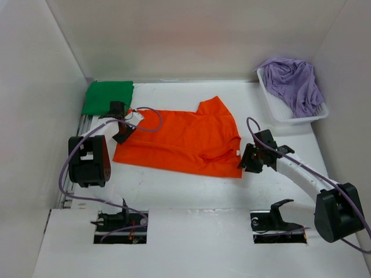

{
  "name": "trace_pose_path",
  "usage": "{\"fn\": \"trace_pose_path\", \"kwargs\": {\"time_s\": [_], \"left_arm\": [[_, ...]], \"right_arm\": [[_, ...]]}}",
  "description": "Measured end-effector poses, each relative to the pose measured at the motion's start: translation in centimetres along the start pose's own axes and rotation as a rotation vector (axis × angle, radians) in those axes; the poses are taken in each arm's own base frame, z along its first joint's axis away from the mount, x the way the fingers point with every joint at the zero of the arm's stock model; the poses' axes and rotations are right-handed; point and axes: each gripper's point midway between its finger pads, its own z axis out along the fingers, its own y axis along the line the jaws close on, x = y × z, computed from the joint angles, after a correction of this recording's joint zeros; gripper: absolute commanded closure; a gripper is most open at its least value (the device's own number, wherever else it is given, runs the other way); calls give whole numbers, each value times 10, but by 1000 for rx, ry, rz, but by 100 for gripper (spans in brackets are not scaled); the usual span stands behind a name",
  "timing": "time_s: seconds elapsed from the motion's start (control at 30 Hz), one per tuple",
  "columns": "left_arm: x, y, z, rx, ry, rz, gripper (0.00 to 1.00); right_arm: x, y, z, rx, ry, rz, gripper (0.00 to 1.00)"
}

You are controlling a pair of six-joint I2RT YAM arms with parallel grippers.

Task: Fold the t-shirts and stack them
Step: Fold the flattened tshirt in 1/3 of the way

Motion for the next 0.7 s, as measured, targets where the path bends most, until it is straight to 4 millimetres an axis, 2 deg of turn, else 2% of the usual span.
{"fn": "trace_pose_path", "kwargs": {"time_s": [0.1, 0.2, 0.33, 0.43, 0.5, 0.57, 0.63, 0.7], "left_arm": [[9, 10, 11, -9, 48, -76, 56], [14, 30, 11, -59, 72, -172, 47], [0, 67, -9, -162, 24, -272, 43], [-26, 78, -35, -216, -58, -265, 41], [-54, 69, -60, -225, -138, -209, 38], [-96, 43, -91, -207, -259, -104, 37], [-139, 2, -123, -161, -387, 29, 37], [-176, -56, -151, -82, -509, 179, 37]], "right_arm": [[-4, 2, -2, -2, -16, -9, 55], [-16, 9, -9, -17, -57, -21, 55], [-35, 21, -20, -44, -116, -45, 58], [-48, 30, -23, -53, -141, -66, 58], [-56, 35, -20, -50, -143, -83, 58], [-62, 38, -11, -41, -133, -98, 58], [-66, 41, -1, -30, -121, -111, 58], [-68, 42, 9, -20, -103, -118, 58]]}}
